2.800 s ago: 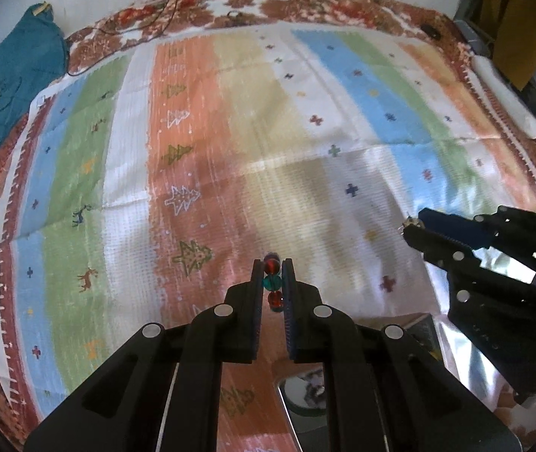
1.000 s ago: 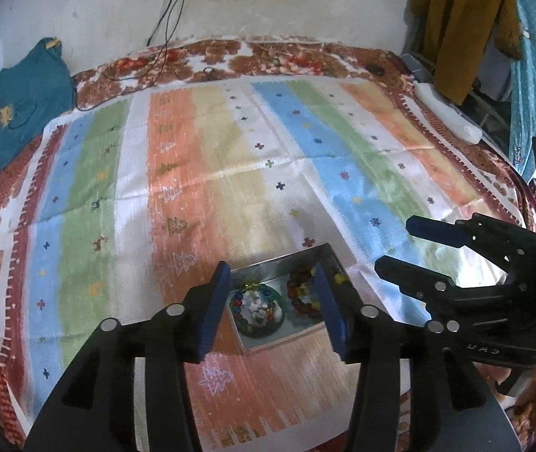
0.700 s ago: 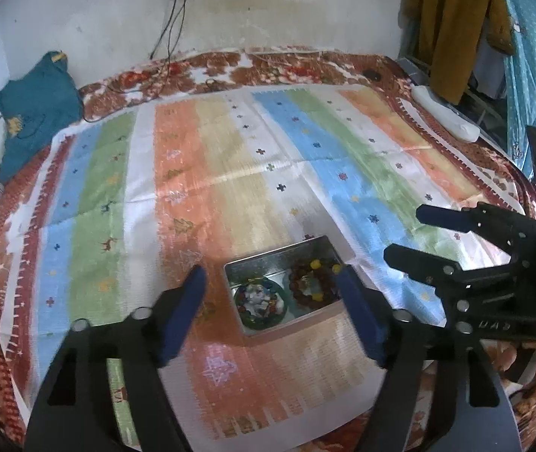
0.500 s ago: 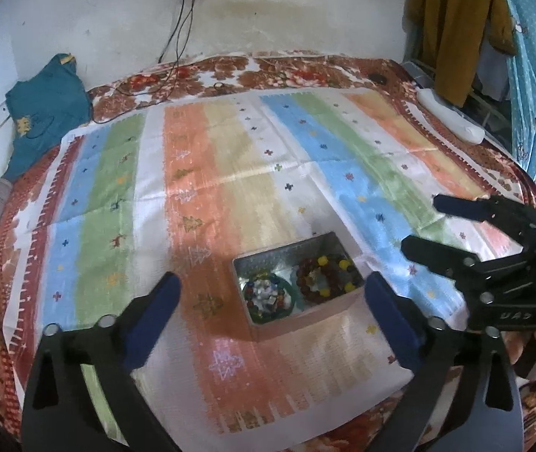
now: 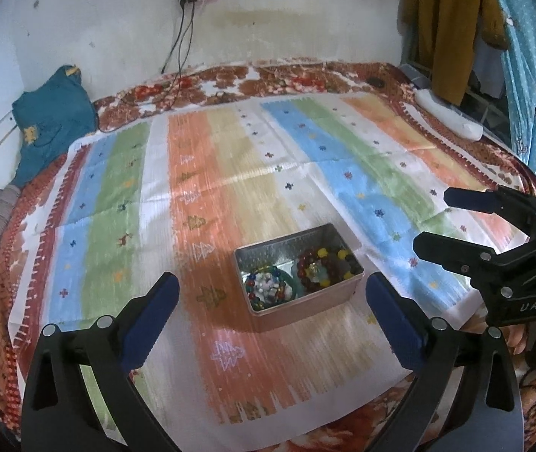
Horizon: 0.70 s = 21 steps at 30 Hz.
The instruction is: Organize jewelry
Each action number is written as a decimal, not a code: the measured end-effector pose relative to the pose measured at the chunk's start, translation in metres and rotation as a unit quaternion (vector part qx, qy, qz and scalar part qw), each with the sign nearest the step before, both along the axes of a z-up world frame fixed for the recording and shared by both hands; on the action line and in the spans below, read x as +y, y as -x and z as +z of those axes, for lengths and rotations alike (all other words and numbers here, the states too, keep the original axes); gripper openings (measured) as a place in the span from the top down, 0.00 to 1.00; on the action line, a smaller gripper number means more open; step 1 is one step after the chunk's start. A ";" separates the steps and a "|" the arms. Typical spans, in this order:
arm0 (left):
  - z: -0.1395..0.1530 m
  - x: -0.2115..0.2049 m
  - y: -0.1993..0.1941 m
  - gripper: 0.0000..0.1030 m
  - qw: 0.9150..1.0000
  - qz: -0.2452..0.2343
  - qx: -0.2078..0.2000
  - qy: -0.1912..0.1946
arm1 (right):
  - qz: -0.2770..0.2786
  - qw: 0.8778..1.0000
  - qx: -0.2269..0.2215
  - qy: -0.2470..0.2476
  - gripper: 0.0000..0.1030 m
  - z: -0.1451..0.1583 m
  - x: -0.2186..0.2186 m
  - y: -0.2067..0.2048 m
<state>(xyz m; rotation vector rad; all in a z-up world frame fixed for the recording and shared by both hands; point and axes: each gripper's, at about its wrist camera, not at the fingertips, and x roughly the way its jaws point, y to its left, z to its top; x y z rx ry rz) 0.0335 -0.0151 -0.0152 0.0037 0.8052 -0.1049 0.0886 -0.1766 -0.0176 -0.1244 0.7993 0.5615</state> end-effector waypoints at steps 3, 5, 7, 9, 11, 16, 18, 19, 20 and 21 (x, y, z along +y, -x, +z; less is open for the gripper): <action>0.000 -0.004 0.004 0.06 1.000 0.001 -0.010 -0.007 | 0.002 1.000 0.002 -0.010 0.10 0.000 -0.002 0.002; 0.001 -0.005 0.005 0.06 1.000 0.006 -0.015 -0.013 | 0.004 1.000 0.008 -0.020 0.10 0.000 -0.005 0.002; 0.002 -0.005 0.006 0.06 1.000 0.009 -0.017 -0.012 | 0.003 1.000 0.008 -0.019 0.10 0.000 -0.005 0.002; 0.002 -0.004 0.006 0.06 1.000 0.014 -0.016 -0.012 | 0.000 1.000 0.001 -0.013 0.10 0.000 -0.004 0.003; 0.002 -0.003 0.006 0.06 1.000 0.018 -0.016 -0.012 | 0.000 1.000 -0.006 -0.008 0.10 0.001 -0.004 0.006; 0.002 -0.002 0.008 0.06 1.000 0.020 -0.020 0.001 | 0.003 1.000 -0.015 -0.006 0.10 0.002 -0.003 0.011; 0.001 -0.003 0.010 0.06 0.999 0.023 -0.022 -0.005 | 0.005 1.000 -0.011 -0.011 0.09 0.002 -0.003 0.011; 0.001 -0.003 0.010 0.06 0.999 0.024 -0.022 -0.007 | 0.004 1.000 -0.013 -0.011 0.09 0.002 -0.004 0.012; 0.001 -0.003 0.010 0.06 0.999 0.026 -0.022 -0.007 | 0.003 1.000 -0.016 -0.011 0.09 0.003 -0.005 0.013; 0.001 -0.003 0.011 0.05 0.999 0.028 -0.021 -0.007 | 0.002 1.000 -0.018 -0.012 0.09 0.004 -0.006 0.013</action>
